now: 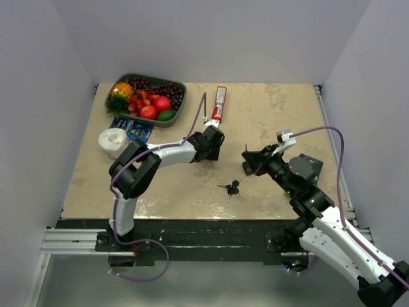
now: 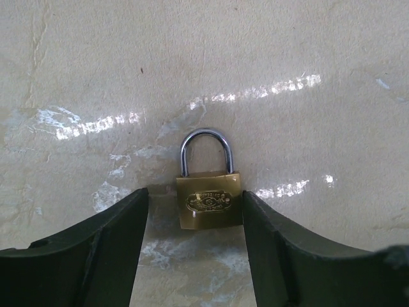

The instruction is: Unlock with the key

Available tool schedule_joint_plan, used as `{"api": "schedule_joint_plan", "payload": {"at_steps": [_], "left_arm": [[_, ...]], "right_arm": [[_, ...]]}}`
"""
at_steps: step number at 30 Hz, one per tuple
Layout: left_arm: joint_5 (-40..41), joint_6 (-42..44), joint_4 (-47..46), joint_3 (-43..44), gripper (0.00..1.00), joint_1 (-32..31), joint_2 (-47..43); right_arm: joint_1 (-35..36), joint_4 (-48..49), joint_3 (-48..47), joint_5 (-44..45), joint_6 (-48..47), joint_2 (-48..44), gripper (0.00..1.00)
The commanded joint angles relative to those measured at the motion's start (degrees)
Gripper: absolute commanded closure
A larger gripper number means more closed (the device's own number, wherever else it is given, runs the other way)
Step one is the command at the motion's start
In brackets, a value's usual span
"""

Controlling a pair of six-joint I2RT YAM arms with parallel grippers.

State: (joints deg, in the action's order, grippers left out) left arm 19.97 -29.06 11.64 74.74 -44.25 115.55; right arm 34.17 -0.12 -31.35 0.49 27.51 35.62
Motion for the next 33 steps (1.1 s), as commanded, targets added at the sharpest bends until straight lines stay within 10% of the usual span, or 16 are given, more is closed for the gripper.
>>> {"api": "schedule_joint_plan", "payload": {"at_steps": [1, 14, 23, 33], "left_arm": [[1.39, 0.41, 7.69, -0.12, 0.37, -0.57, 3.11], [-3.26, 2.87, 5.68, 0.58, 0.47, -0.57, 4.42], [-6.16, 1.11, 2.17, -1.61, 1.0, 0.39, 4.16], [-16.0, -13.27, -18.03, -13.19, 1.0, 3.03, -7.86]], "right_arm": [[-0.16, 3.63, 0.68, -0.23, 1.06, -0.02, 1.0], [-0.16, 4.25, 1.21, -1.9, 1.5, 0.6, 1.0], [-0.07, 4.43, 2.0, -2.07, 0.71, 0.68, 1.0], [0.8, 11.36, 5.16, -5.32, 0.79, 6.64, 1.0]]}}
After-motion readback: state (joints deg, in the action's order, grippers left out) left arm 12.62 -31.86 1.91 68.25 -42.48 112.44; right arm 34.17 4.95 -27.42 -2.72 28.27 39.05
